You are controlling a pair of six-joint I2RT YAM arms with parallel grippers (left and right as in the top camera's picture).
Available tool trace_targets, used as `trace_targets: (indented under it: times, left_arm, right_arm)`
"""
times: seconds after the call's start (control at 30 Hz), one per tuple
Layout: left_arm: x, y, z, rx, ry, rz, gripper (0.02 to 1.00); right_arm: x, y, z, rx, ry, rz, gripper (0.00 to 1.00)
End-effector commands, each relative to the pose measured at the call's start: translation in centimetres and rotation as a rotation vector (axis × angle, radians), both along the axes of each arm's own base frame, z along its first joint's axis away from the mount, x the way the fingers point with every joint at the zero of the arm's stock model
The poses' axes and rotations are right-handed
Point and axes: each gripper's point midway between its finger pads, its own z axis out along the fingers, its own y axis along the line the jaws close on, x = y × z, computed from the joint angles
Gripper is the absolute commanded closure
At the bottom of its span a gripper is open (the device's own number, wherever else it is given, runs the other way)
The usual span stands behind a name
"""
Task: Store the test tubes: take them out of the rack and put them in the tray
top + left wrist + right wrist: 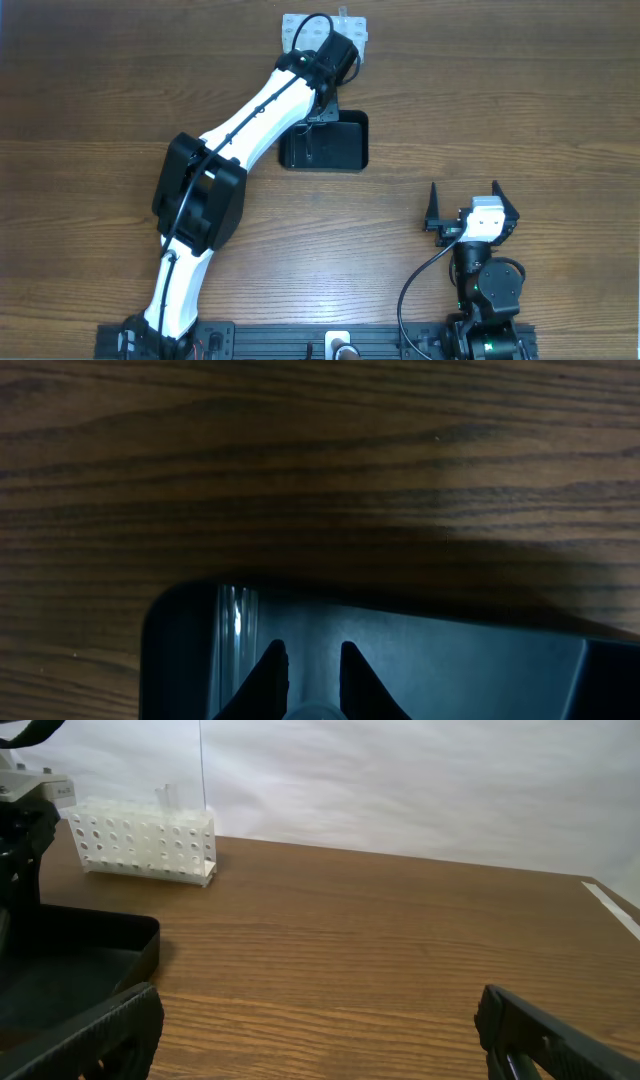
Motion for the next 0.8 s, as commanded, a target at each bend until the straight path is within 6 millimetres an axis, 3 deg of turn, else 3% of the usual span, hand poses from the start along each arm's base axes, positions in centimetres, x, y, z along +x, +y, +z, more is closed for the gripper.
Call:
trace_targets:
  times: [0.03,0.63,0.73,0.8]
  left_arm:
    - [-0.6,-0.2,-0.6,0.003,0.031,-0.019,0.969]
    - [-1.8,-0.2,-0.9,-0.006,0.086,-0.025,0.943]
    - [-1.8,-0.2,-0.9,-0.006,0.086,-0.026,0.882]
    - [-1.8,-0.2,-0.9,-0.006,0.086,-0.026,0.757]
  right_arm:
    - [0.0,0.1,-0.2,0.005,0.001,0.003,0.007]
    - [0.0,0.1,-0.2,0.005,0.001,0.003,0.009]
    - [0.0,0.1,-0.2,0.005,0.001,0.003,0.007]
    - [0.0,0.1,-0.2,0.005,0.001,0.003,0.007]
